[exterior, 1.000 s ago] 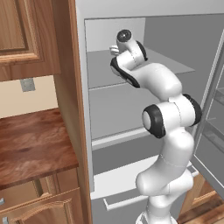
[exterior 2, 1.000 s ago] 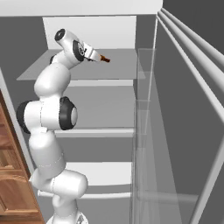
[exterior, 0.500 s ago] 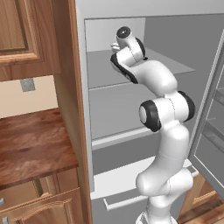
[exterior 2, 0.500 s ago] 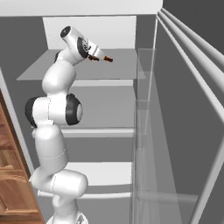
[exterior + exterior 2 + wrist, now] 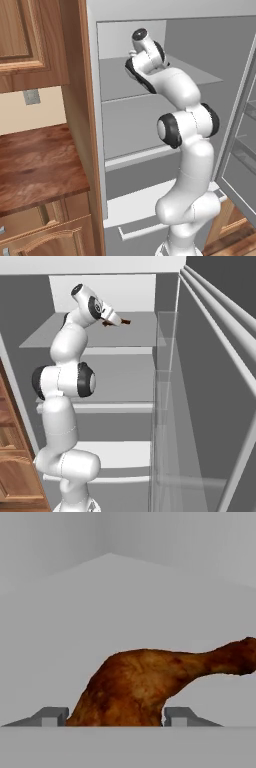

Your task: Take the cheese, chicken drumstick, and lemon from the fridge and place them on the plate on the dining counter to create an appetizer plate.

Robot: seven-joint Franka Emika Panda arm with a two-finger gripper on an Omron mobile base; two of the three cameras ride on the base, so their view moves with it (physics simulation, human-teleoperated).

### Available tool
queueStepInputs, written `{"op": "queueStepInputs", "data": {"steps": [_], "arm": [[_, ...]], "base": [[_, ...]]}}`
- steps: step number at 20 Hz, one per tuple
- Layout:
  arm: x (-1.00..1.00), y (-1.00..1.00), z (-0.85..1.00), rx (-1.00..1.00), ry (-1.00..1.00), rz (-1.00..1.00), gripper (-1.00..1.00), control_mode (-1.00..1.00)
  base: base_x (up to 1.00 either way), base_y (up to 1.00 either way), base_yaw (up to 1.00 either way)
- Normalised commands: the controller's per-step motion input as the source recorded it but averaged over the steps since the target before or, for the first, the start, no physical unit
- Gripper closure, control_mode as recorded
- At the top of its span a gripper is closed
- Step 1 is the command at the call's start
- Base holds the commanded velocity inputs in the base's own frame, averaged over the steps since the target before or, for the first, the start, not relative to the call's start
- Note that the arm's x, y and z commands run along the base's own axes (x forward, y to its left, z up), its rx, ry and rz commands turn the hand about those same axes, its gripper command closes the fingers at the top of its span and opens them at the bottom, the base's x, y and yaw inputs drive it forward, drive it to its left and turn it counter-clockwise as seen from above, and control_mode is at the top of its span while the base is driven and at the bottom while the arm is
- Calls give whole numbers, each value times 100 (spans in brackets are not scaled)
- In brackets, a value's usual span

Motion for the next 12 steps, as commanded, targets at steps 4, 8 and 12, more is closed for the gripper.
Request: {"op": "queueStepInputs", "data": {"steps": [4,8,12], "arm": [[-8,-3,-21,0,0,-2,100,-100],[-55,0,-29,0,-8,0,100,-100],[-91,0,-46,0,-20,0,100,-100]], "base": [[0,0,0],[0,0,0],[0,0,0]]}}
